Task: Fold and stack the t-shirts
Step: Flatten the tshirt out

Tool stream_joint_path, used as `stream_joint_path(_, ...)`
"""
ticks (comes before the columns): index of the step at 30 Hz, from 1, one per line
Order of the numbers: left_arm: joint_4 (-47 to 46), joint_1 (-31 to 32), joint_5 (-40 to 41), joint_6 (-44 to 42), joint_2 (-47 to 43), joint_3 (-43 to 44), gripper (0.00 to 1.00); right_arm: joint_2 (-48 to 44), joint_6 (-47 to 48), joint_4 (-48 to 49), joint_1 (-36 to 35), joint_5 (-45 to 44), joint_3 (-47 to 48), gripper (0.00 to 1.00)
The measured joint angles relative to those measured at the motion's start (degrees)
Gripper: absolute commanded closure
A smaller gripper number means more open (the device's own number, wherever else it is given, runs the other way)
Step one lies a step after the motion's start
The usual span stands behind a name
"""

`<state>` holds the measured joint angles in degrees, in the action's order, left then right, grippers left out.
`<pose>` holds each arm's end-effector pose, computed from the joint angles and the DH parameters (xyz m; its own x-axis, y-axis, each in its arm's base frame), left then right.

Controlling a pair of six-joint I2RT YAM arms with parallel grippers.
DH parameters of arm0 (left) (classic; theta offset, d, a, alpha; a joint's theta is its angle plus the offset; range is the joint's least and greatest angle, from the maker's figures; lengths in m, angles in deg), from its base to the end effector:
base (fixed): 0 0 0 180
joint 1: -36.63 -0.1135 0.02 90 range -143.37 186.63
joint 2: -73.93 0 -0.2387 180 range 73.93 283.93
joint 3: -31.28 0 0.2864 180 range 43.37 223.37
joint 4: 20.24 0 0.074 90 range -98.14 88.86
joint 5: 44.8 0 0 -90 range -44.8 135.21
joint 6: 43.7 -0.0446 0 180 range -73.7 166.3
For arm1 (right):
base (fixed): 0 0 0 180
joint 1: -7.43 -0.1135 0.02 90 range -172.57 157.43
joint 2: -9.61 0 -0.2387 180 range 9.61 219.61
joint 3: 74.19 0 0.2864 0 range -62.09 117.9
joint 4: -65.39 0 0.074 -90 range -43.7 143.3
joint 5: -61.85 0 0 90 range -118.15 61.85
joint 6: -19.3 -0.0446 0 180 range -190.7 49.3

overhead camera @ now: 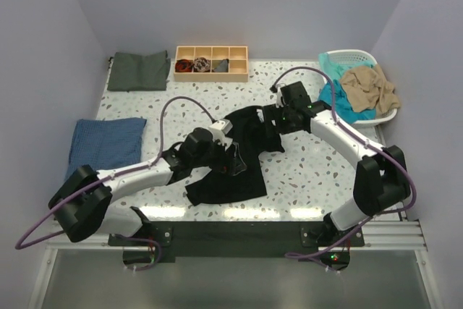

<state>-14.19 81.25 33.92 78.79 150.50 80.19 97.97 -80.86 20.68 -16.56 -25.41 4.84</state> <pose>0.2189 -0.2283 0.1474 -0.7654 0.0153 -0.6433 0.4665 0.7018 -0.5384 0.3330 0.1505 0.2097 -0.8041 -0.1650 -0.5712 -0.2945 0.9451 0.1417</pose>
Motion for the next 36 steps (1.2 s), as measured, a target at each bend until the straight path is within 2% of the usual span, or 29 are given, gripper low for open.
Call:
stream_joint_path(1,-0.6,0.6,-0.6,0.2,0.4,0.0,0.31,0.7,0.3,0.3,0.0,0.2,0.0,0.66)
stream_joint_path(2,-1.2,1.0,-1.0,0.6,0.8,0.0,0.43,1.3,0.3,0.4,0.0,0.4,0.0,0.88)
stream_joint_path(3,-1.9,1.4,-1.5,1.0,1.4,0.0,0.61,1.8,0.0,0.5,0.0,0.9,0.0,0.97)
stream_joint_path(5,-3.3,1.9,-2.4,1.0,3.3,0.1,0.77,2.2,0.3,0.7,0.0,1.4,0.0,1.0)
stream_joint_path(6,-3.5,1.9,-2.6,1.3,4.2,0.2,0.92,2.2,0.3,0.7,0.0,1.4,0.0,1.0)
stream_joint_path(7,-3.5,2.0,-2.6,1.0,5.2,0.5,1.0,2.1,0.4,0.8,0.0,1.5,0.2,1.0)
stream_joint_path(8,-3.3,2.0,-2.4,0.9,6.3,1.0,1.0,1.9,0.5,0.9,0.0,1.5,0.3,1.0)
stream_joint_path(14,4.1,2.0,3.3,-2.0,7.2,7.3,1.0,-4.8,1.2,-0.9,0.0,1.0,0.7,1.0)
stream_joint_path(20,15.5,0.7,13.7,-5.5,-2.4,12.5,1.0,-21.0,1.2,-5.4,0.0,0.7,3.3,1.0)
stream_joint_path(24,23.3,-5.6,19.6,-7.3,-10.9,16.3,1.0,-28.0,1.2,-8.9,0.0,0.7,6.1,1.0)
stream_joint_path(29,31.9,-11.1,30.4,-8.2,-17.7,21.7,0.99,-30.2,1.4,-15.1,0.0,-0.6,7.4,1.0)
stream_joint_path(31,34.6,-11.3,33.6,-8.3,-18.5,23.8,0.93,-29.3,1.5,-17.7,0.0,-0.9,7.4,0.95)
stream_joint_path(32,35.4,-11.3,34.5,-8.3,-18.5,24.5,0.82,-28.5,1.5,-18.5,-0.1,-1.2,7.3,0.94)
stream_joint_path(33,35.8,-11.3,34.9,-8.2,-18.3,24.6,0.72,-27.5,1.5,-18.8,-0.2,-1.5,6.8,0.87)
stream_joint_path(34,36.3,-11.3,35.7,-8.2,-17.9,24.6,0.64,-26.4,1.5,-18.7,-0.3,-1.6,5.9,0.89)
stream_joint_path(35,37.2,-11.3,37.0,-7.8,-17.0,24.6,0.36,-25.2,1.7,-19.2,-0.3,-1.8,4.8,0.92)
stream_joint_path(36,37.9,-11.4,37.9,-8.0,-16.2,24.4,0.25,-24.2,1.7,-19.5,-0.3,-2.0,3.8,0.91)
